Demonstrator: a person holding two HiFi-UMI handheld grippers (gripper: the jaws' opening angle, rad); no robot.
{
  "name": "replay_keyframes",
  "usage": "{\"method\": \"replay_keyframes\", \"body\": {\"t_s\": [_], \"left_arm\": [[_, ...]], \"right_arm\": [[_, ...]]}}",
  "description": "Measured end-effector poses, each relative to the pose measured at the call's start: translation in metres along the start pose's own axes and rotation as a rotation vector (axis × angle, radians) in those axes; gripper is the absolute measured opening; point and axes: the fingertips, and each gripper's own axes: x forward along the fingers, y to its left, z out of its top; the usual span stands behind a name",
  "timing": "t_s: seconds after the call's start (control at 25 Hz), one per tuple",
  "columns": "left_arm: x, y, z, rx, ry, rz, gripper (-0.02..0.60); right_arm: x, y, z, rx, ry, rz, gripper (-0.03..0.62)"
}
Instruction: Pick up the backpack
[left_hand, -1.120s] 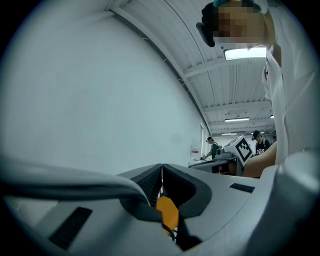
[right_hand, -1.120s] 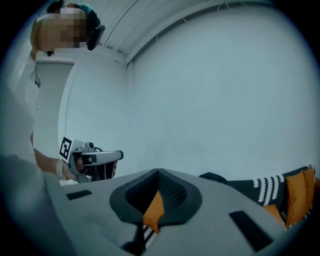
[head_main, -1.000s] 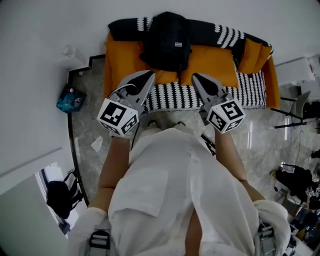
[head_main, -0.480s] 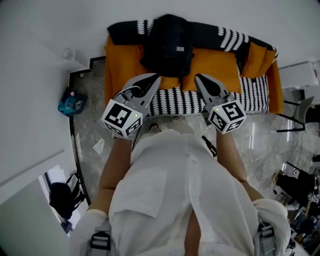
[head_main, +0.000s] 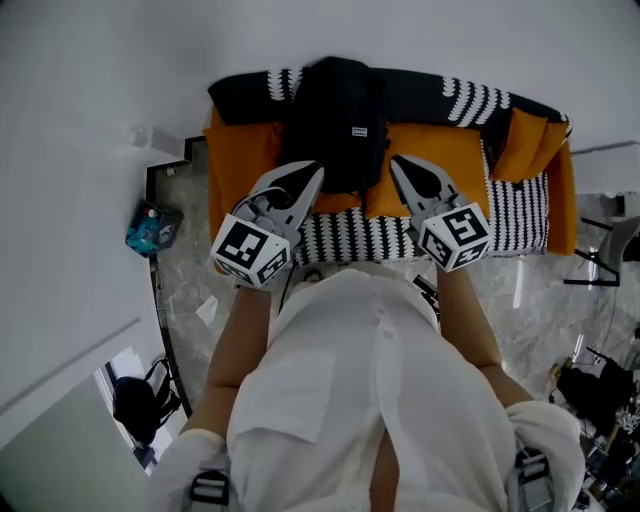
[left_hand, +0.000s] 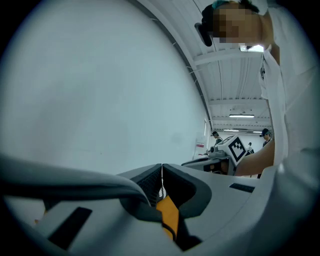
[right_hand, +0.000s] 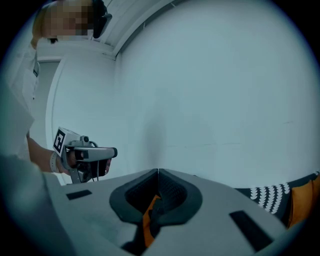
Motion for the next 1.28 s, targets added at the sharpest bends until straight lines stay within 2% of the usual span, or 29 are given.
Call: {"method": "replay_keyframes", "body": {"t_s": [0.28, 0.48, 0.8, 1.28], "left_arm": [[0.062, 0.020, 0.005, 0.002, 0.036, 0.059, 0.025], [0.098, 0.045, -0.006, -0.014, 0.077, 0.114, 0.025], [0.129, 0.091, -0.048, -0.070, 0.129, 0.159, 0.025], [0.168, 0.162, -0.106, -0.109, 0.232, 0.153, 0.028]], "right_arm": [[0.024, -0.059, 0.003, 0.009, 0.040, 0.064, 0.020], [0.050, -0.093, -0.007, 0.010, 0.073, 0.119, 0.020], [0.087, -0.121, -0.038, 0.033, 0.119, 0.115, 0.020], [0.146, -0.155, -0.090, 0.083, 0.205, 0.107, 0.037]]}}
